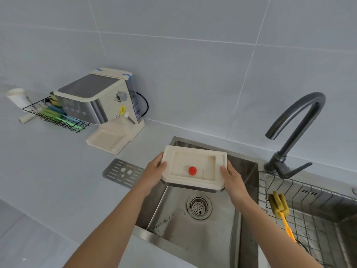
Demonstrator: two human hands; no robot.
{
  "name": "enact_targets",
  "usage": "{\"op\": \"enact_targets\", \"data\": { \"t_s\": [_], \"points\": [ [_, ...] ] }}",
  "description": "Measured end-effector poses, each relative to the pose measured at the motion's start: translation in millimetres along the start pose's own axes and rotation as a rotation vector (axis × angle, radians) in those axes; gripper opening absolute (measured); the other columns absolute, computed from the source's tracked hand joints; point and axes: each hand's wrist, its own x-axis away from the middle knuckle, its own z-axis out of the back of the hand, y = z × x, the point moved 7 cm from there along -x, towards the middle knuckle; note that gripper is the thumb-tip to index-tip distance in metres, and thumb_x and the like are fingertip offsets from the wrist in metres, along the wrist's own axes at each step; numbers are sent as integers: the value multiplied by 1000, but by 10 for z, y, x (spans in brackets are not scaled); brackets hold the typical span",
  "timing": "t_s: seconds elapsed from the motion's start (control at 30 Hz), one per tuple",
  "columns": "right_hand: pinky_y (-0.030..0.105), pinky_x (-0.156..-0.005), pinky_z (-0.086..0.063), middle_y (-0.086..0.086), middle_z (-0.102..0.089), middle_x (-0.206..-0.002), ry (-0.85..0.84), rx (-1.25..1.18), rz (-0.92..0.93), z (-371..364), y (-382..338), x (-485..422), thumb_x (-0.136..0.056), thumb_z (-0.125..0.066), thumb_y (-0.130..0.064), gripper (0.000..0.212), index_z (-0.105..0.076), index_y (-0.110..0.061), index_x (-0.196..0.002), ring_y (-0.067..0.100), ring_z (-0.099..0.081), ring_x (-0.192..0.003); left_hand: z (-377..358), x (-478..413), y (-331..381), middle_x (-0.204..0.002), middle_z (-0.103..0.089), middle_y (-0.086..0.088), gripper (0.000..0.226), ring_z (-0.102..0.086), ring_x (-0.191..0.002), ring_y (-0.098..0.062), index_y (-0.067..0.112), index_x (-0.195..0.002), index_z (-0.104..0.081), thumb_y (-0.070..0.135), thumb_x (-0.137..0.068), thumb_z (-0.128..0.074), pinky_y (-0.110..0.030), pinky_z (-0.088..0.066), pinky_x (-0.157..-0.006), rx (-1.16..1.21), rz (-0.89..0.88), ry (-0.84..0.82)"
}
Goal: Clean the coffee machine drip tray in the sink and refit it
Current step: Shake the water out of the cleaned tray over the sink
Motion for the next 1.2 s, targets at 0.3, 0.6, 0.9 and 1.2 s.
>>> {"op": "enact_targets", "data": {
  "t_s": [0.3, 0.6, 0.9, 1.2],
  "points": [
    [28, -60, -45, 2, -62, -96, 35, 125, -22, -639, -53, -153, -98, -33, -22, 25, -49, -18, -115, 19, -57, -80, 609, -265, -212, -113, -55, 2, 35, -51, -105, -16, 23, -129, -45, 11, -97, -39, -25, -48, -79, -36, 20, 1],
    [27, -62, -49, 6, -59, -105, 115, 113, -134, -1703, 76, -237, -97, -31, -13, 26, -49, -15, -116, 18, -56, -87, 1606, -762, -691, -131, -57, -3, 46, -55, -117, -24, 24, -136, -41, 18, -91, -50, -47, -45, -100, -224, 74, -145],
    [34, -87, -43, 6, -60, -111, 254, 175, -258, -2702, 427, 39, -96, -33, -16, 35, -49, -13, -127, 22, -54, -100, 2407, -922, -1218, -122, -63, -8, 47, -59, -112, -25, 16, -133, -46, 12, -88, -56, -40, -45, -99, -357, 94, -345],
    [31, -80, -37, 6, -52, -111, 342, 228, -337, -3141, 516, 464, -96, -27, -12, 54, -19, -34, -145, 20, -46, -91, 2706, -776, -1637, -115, -67, -14, 49, -63, -106, -27, 7, -126, -52, 9, -79, -66, -42, -48, -95, -444, 150, -408]
  ]
}}
